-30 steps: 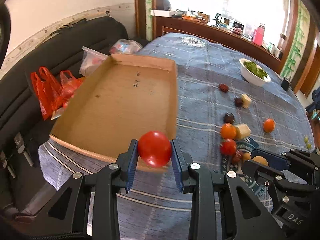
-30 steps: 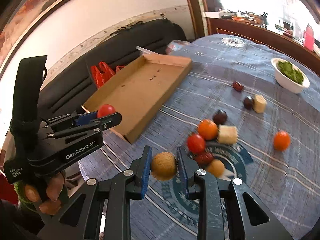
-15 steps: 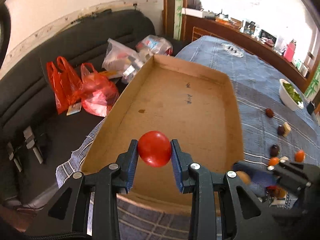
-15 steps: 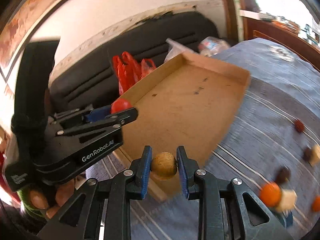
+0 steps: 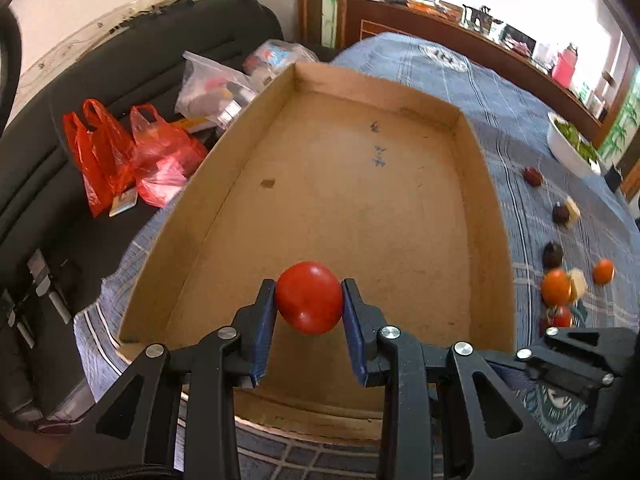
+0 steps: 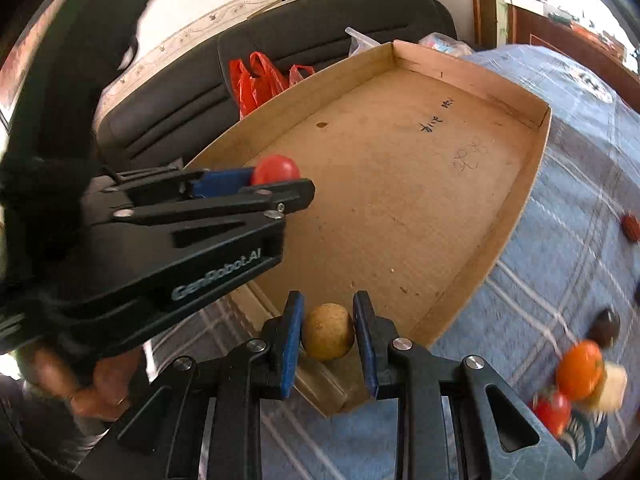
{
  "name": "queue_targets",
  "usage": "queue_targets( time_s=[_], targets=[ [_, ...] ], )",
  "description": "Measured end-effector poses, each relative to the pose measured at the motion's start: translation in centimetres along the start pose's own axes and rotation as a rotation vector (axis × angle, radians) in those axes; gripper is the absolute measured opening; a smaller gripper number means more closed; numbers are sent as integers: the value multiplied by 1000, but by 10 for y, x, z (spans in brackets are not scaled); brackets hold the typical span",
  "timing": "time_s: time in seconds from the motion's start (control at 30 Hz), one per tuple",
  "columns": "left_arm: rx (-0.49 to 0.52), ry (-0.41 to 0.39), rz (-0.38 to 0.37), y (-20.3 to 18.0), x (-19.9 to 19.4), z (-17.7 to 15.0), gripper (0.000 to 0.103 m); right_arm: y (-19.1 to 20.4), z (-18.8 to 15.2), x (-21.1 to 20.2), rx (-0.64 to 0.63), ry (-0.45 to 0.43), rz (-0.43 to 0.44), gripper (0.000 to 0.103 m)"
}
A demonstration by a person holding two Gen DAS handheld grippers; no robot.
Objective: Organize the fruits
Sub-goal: 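Carry both fruits into the cardboard tray and open both grippers, then withdraw both grippers from the tray back toward the fruits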
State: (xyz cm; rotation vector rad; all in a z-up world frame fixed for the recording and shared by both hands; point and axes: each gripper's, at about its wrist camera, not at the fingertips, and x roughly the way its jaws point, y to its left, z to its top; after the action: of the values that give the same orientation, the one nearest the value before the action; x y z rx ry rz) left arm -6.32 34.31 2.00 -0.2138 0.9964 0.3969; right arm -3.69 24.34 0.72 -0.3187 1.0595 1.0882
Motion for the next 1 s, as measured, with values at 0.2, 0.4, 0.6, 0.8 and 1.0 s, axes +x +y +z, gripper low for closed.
queue_targets(
  time_s=[0.2, 0.4, 0.6, 0.8, 1.0],
  targets=[
    [26, 0, 46, -6, 8, 1, 30, 2, 0, -1, -6, -4, 2, 26],
    [31, 13, 43, -6, 10, 4, 35, 8, 9, 9, -40, 3, -21, 33],
    [18, 18, 62, -6, 3, 3, 46, 5, 13, 1, -36, -35, -42, 60],
    [2, -14, 63, -5, -19, 4, 47, 5, 11, -16, -41, -72, -41, 60],
    [-14, -63, 60, -9, -44, 3, 51, 3, -7, -47, -27, -131, -30, 60]
  ],
)
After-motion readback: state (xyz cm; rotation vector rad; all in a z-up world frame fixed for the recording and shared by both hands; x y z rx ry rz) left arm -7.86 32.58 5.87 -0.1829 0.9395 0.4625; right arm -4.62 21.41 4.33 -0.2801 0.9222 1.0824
